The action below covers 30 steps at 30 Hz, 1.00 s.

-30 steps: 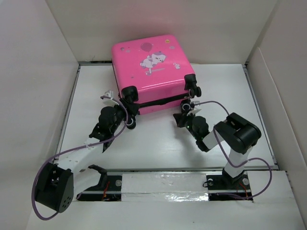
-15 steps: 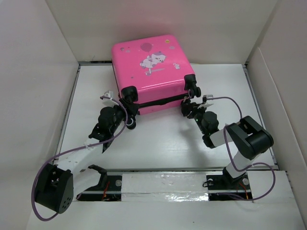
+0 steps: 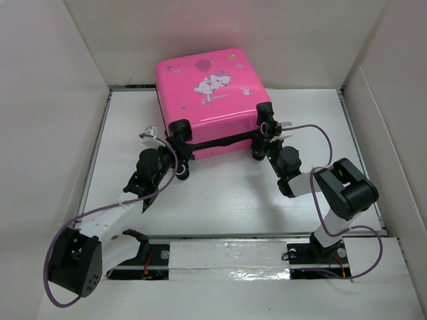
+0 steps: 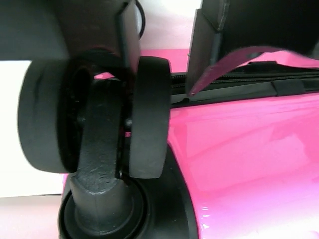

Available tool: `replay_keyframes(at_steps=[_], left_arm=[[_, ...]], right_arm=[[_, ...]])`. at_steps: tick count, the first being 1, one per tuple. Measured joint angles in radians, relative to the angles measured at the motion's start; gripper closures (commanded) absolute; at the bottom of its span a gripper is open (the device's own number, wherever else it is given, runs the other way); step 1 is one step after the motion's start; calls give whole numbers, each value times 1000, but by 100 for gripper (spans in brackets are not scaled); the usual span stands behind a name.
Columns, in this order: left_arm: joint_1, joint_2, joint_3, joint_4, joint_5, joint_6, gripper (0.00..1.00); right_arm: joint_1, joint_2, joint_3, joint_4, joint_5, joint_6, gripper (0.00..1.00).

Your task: Pack the luggage

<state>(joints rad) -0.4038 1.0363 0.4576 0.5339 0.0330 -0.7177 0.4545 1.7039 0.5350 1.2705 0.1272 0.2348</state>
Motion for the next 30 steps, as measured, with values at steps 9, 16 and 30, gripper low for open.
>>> replay_keyframes(at_steps=[9, 16, 30], left_arm=[[0, 0, 0, -5, 0, 2, 100], [0, 0, 0, -6, 1, 2, 100], [0, 0, 0, 5, 0, 2, 100]], right_arm=[[5, -29, -105, 15, 12, -14, 47], [-43, -19, -89, 14, -25, -11, 47], [-72, 0, 14, -94, -87, 2, 58]])
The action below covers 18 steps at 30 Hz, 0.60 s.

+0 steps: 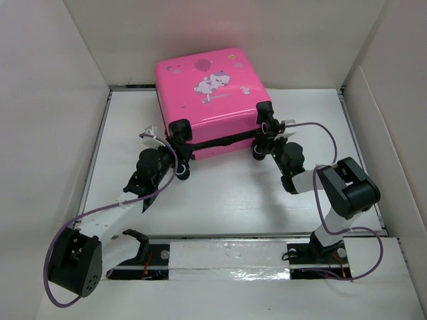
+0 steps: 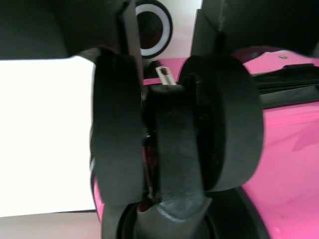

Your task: Pack the luggage

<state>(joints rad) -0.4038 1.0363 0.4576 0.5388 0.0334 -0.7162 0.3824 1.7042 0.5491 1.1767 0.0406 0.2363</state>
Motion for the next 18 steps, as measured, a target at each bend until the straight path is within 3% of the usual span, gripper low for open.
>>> replay_keyframes(at_steps=[8, 15, 18], left_arm=[[0, 0, -2, 0, 4, 0, 100], [0, 0, -3, 3, 4, 1, 100], [0, 0, -3, 3, 4, 2, 100]], right_arm=[[3, 15, -6, 21, -8, 6, 55], [-12, 44, 12, 34, -40, 3, 61], [-19, 53, 17, 40, -58, 3, 72]])
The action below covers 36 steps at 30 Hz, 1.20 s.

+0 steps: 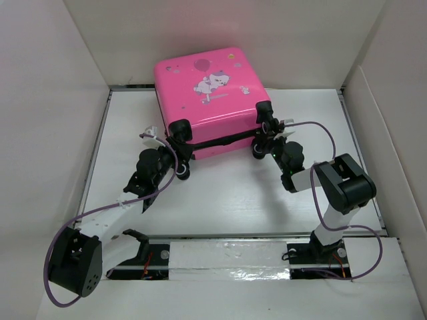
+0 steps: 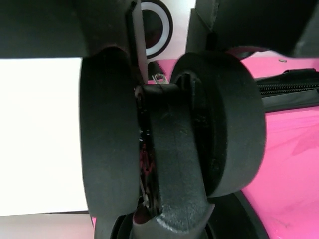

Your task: Pack the luggage

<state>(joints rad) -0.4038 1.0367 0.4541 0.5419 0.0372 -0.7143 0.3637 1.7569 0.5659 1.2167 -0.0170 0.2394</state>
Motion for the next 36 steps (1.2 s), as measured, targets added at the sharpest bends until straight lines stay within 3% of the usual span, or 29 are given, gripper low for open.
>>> replay_keyframes(at_steps=[3, 4, 7, 16, 27, 32, 36], left_arm=[[0, 2, 0, 0, 1, 0, 100], [0, 3, 0, 0, 1, 0, 100], [0, 4, 0, 0, 2, 0, 100], [1, 13, 0, 3, 3, -4, 100], [-29, 45, 0, 54, 90, -68, 100], [-31, 45, 0, 57, 164, -111, 100], [-36, 15, 0, 19, 182, -115, 100]], right_arm=[[-4, 9, 0, 8, -24, 0, 83], [-4, 12, 0, 12, -31, 0, 91], [-6, 19, 0, 23, -48, 0, 100], [58, 19, 0, 26, 13, 5, 100], [558, 84, 110, 50, 57, 29, 100], [669, 145, 156, 55, 61, 47, 100], [690, 146, 139, 55, 84, 57, 100]])
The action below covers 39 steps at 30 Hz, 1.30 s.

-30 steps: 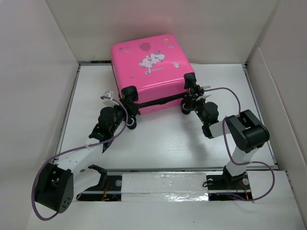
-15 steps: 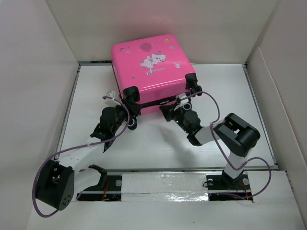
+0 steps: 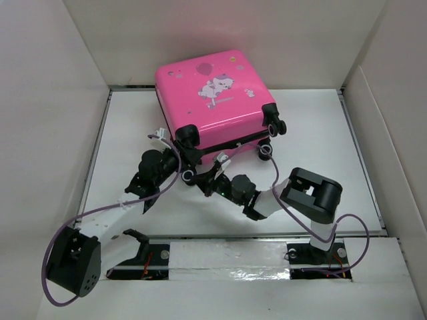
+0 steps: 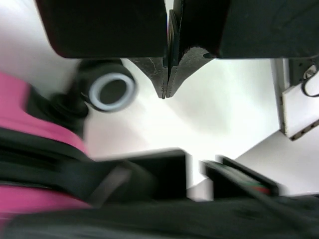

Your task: Pack the luggage

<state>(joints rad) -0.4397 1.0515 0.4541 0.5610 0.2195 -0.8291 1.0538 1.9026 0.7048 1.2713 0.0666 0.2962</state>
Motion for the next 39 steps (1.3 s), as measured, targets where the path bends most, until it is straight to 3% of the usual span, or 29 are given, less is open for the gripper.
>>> replay_keyframes(at_steps=[3, 4, 7, 10, 15, 27, 35, 36, 39], left_arm=[[0, -54, -2, -58, -16, 13, 100], [0, -72, -3, -73, -20, 17, 100], [-5, -118, -8, -121, -32, 27, 100], [-10, -142, -22, -140, -38, 35, 100], [-10, -144, -23, -147, -40, 40, 100], [-11, -144, -37, -127, -39, 50, 100], [-11, -140, -37, -121, -40, 59, 100], [-11, -138, -37, -119, -39, 59, 100], [-11, -134, -37, -114, -37, 59, 100]], right_arm=[[-80, -90, -116, -1, 12, 28, 83], [-136, -137, -168, -3, 17, 40, 69], [-323, -277, -288, -25, 29, 68, 49], [-435, -400, -321, -108, 60, 71, 43], [-452, -468, -311, -204, 43, 55, 42], [-439, -271, -208, -292, -45, 9, 47], [-443, -249, -135, -299, -110, -37, 49], [-444, -245, -132, -299, -119, -39, 51], [-454, -217, -112, -301, -150, -44, 74]])
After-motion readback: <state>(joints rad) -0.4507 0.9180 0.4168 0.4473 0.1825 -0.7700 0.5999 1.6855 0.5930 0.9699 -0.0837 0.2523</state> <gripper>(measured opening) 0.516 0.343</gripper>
